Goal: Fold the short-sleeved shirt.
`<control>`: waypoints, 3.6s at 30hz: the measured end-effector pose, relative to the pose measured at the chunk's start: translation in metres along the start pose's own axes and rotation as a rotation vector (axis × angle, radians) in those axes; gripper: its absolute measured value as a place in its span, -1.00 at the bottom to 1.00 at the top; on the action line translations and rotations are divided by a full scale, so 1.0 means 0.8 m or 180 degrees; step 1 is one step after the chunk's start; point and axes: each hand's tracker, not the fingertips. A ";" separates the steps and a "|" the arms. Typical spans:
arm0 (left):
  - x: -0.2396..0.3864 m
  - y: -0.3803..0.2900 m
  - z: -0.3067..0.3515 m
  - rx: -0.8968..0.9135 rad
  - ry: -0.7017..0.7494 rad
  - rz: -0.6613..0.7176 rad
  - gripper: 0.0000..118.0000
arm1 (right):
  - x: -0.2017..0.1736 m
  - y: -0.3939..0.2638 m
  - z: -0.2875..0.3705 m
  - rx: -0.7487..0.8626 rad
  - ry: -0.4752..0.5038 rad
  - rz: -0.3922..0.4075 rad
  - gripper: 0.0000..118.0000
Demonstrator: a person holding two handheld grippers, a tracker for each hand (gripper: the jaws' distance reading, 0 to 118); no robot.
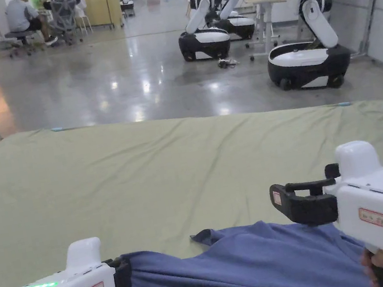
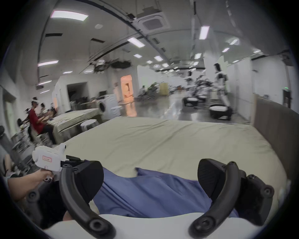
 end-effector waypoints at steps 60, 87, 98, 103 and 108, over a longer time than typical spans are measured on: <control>0.084 0.262 0.426 0.2751 -0.0086 -0.0441 -0.97 | 0.022 0.231 0.401 0.2302 -0.0795 -0.0851 -0.92; 0.101 0.338 0.486 0.2807 0.0007 -0.0862 -0.97 | -0.006 0.379 0.410 0.2289 -0.0885 -0.0430 -0.92; 0.123 0.532 0.324 0.2540 0.0400 -0.1005 -0.97 | 0.086 0.519 0.208 0.1977 -0.1214 -0.0365 -0.92; 0.109 0.588 0.231 0.2439 0.0492 -0.0854 -0.97 | 0.134 0.555 0.121 0.1941 -0.1411 -0.0400 -0.92; 0.091 0.628 0.150 0.2387 0.0581 -0.0856 -0.97 | 0.172 0.578 0.050 0.1920 -0.1537 -0.0356 -0.92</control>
